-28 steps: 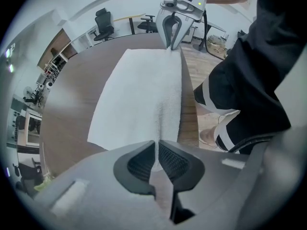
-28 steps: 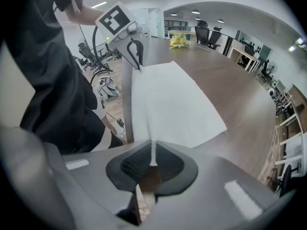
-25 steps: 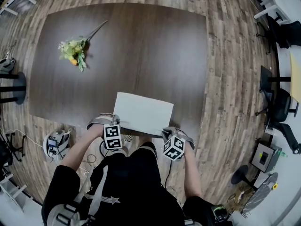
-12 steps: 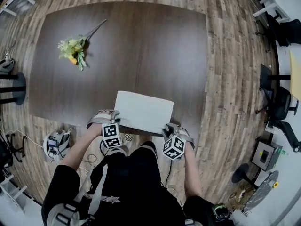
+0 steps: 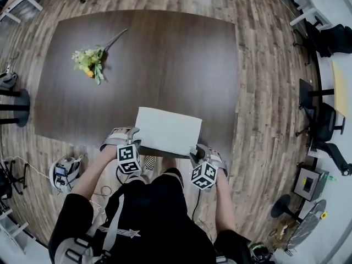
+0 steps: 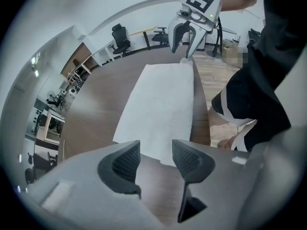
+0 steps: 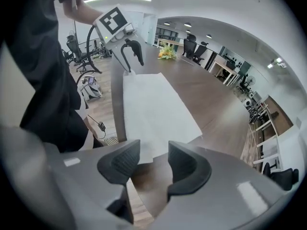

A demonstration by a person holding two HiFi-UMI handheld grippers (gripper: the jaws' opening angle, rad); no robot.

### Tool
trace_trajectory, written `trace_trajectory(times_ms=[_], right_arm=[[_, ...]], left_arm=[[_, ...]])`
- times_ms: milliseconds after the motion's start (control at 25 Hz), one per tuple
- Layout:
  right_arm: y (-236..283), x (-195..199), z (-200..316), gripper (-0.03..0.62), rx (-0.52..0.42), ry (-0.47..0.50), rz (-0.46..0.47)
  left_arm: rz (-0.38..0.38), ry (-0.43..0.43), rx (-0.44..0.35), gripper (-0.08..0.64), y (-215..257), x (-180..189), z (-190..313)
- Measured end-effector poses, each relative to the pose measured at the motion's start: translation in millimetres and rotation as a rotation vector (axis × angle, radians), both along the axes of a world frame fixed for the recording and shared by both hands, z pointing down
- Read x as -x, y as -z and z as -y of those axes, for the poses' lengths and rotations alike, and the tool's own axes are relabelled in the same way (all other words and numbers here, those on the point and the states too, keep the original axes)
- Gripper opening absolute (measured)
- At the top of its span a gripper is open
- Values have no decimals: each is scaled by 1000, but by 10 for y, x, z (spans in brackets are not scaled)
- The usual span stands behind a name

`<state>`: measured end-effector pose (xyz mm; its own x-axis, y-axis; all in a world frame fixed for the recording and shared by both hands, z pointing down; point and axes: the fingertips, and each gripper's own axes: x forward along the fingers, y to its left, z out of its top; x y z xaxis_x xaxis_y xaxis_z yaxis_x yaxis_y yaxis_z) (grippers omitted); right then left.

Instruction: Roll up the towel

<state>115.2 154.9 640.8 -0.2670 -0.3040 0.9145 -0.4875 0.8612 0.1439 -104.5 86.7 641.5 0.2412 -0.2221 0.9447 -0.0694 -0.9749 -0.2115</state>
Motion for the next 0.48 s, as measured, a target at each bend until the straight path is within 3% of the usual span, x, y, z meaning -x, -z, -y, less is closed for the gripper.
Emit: trace_trajectory(times_ms=[480], right_arm=[[-135, 164, -353, 173, 33, 32, 10]], left_arm=[[3, -32, 44, 203, -119, -13, -358]])
